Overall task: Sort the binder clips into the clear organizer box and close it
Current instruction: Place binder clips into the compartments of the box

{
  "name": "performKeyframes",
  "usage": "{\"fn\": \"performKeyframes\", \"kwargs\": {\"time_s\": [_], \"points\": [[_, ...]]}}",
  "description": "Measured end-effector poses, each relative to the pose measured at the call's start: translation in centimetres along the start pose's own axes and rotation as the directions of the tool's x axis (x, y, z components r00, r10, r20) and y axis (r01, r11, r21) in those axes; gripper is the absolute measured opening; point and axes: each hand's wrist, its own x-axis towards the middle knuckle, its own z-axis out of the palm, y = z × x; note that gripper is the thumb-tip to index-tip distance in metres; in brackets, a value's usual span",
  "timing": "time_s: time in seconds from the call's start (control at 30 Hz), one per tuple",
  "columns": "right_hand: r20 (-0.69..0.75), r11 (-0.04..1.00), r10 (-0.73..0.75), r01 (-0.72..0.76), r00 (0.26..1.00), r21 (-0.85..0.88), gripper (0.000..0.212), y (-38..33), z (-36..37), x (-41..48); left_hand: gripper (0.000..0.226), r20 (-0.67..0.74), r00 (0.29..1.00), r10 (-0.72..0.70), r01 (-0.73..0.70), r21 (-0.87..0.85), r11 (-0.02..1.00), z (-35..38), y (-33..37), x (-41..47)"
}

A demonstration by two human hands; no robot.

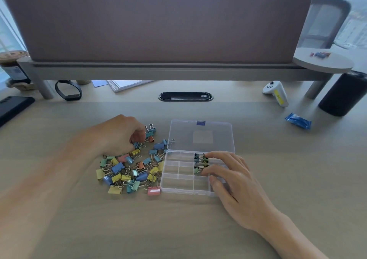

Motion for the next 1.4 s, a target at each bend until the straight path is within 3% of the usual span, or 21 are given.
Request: {"fn": "performKeyframes", "kwargs": {"time_s": [0.3,0.5,0.8,0.93,1.13,1.4], "points": [[0.004,1.0,0.004,-0.004,1.0,-0.006,0.032,0.0,0.0,0.0,0.037,-0.073,0.995,0.062,-0.065,-0.048,0.997,0.0,0.4,-0.8],[0.009,1.0,0.007,-0.007,1.0,-0.004,0.033,-0.1,-0.1,0.0,0.037,0.035,0.996,0.077,-0.078,0.023,0.997,-0.2,0.9,-1.3],[-0.002,1.0,0.015,-0.015,1.0,0.019,0.034,-0.3,-0.1,0.0,0.025,0.008,0.994,0.108,-0.109,0.068,0.992,0.3,1.0,-1.0],[-0.017,1.0,0.003,-0.003,1.0,0.025,0.033,-0.3,-0.1,0.1,0.017,-0.068,0.995,0.066,-0.074,-0.113,0.991,-1.0,1.2,-1.9],[-0.016,1.0,0.003,-0.002,1.0,0.02,0.033,-0.2,0.0,0.0,0.021,-0.117,0.983,0.142,-0.179,-0.431,0.884,-2.0,3.9,-2.6],[-0.01,1.0,0.009,-0.009,1.0,0.014,0.033,-0.3,-0.1,0.0,0.02,-0.032,0.961,0.275,-0.262,-0.426,0.866,0.3,8.1,-1.9]]}}
